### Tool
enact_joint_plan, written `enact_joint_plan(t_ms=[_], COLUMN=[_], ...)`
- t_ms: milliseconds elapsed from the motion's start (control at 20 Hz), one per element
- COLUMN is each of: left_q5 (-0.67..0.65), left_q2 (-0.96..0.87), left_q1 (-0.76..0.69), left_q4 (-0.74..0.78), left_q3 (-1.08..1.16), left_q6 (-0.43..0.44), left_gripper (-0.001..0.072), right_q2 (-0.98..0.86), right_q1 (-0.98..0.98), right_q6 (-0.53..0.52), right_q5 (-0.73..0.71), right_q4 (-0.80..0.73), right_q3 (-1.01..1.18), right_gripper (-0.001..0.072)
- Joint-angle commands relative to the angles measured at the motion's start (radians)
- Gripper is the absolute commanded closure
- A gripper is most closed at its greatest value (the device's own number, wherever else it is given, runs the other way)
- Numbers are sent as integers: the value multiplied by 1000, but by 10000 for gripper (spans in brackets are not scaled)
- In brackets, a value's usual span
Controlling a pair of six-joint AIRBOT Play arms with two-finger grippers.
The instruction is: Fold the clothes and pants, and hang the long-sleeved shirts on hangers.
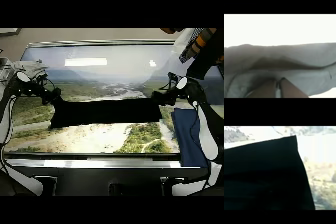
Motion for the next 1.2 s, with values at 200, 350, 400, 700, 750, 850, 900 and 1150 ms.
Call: enact_joint_plan(t_ms=[200,350,400,700,750,850,900,1150], left_q5=[52,52,53,44,44,44,44,43], left_q2=[-23,8,20,43,43,43,43,43], left_q1=[-7,-9,-9,-15,-17,-20,-20,-20], left_q4=[0,0,0,0,0,0,0,0], left_q3=[108,173,183,187,187,187,187,187], left_q6=[-4,-4,-4,-4,-4,-4,-4,-4], left_gripper=[267,252,252,252,252,252,252,252], right_q2=[-16,-51,-74,-194,-209,-238,-251,-273], right_q1=[-138,-293,-323,-314,-308,-292,-281,-211], right_q6=[4,-78,-114,-189,-189,-198,-204,-193], right_q5=[204,310,347,340,324,311,309,262], right_q4=[153,311,353,443,444,476,492,439], right_q3=[98,97,97,97,97,97,97,97], right_gripper=[173,169,165,75,75,75,76,85])
